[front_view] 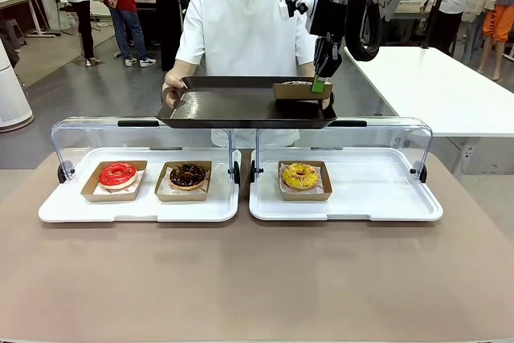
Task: Provide the desired donut to the person.
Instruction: Place the picked Paper togo box onto the Handle tray extended by the person, then pick up and lift the Paper togo box containing the Donut pointed at by the person.
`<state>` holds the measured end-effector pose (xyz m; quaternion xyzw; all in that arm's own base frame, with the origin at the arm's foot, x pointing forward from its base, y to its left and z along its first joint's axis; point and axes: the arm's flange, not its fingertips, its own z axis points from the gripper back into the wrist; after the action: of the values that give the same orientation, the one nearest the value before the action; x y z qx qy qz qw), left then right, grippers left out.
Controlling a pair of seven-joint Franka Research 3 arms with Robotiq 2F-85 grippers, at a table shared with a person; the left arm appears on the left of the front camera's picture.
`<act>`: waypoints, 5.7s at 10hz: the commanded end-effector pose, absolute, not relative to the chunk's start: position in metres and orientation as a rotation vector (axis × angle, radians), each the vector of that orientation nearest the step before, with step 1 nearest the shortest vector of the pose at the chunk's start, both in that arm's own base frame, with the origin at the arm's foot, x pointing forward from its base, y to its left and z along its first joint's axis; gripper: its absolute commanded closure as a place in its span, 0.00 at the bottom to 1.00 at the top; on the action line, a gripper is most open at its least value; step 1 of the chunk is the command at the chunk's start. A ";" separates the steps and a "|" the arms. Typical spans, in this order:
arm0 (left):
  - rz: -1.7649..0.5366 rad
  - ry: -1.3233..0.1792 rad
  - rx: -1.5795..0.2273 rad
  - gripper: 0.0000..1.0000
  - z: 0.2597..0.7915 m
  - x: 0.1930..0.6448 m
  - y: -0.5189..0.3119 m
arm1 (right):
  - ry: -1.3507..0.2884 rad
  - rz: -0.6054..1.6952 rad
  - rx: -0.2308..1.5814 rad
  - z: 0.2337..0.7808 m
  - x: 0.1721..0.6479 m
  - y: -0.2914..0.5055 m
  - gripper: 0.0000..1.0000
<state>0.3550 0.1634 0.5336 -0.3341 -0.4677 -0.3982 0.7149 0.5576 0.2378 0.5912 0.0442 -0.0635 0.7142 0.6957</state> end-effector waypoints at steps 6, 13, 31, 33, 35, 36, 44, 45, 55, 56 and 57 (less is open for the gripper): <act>-0.884 -1.053 -0.746 0.00 0.535 0.355 0.164 | -0.142 1.649 0.142 0.582 0.554 0.235 0.00; -0.884 -1.053 -0.746 0.00 0.535 0.355 0.164 | -0.126 1.666 0.137 0.585 0.553 0.234 0.00; -0.884 -1.053 -0.746 0.00 0.535 0.355 0.164 | -0.198 1.501 0.006 0.613 0.434 0.048 0.00; -0.884 -1.053 -0.746 0.00 0.535 0.355 0.164 | -0.210 1.489 -0.032 0.607 0.439 0.051 0.00; -0.884 -1.053 -0.746 0.00 0.535 0.355 0.164 | -0.188 1.487 0.026 0.614 0.439 0.050 0.00; -0.884 -1.053 -0.746 0.00 0.535 0.355 0.164 | -0.188 1.487 0.026 0.614 0.439 0.050 0.00; -0.884 -1.053 -0.746 0.00 0.535 0.355 0.164 | -0.188 1.487 0.026 0.614 0.439 0.050 0.00; -0.884 -1.053 -0.746 0.00 0.535 0.355 0.164 | -0.188 1.487 0.026 0.614 0.439 0.050 0.00; -0.884 -1.053 -0.746 0.00 0.535 0.355 0.164 | -0.437 1.495 0.523 0.615 0.463 -0.072 0.00; -0.884 -1.053 -0.746 0.00 0.535 0.355 0.164 | -0.558 1.496 0.586 0.607 0.466 -0.102 0.00; -0.884 -1.053 -0.746 0.00 0.535 0.355 0.164 | -0.692 1.449 0.646 0.595 0.467 -0.128 0.00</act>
<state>0.3549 0.1640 0.5335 -0.3335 -0.4676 -0.3976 0.7156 0.4510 -0.1146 0.6012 0.2355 -0.2689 0.6540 0.6668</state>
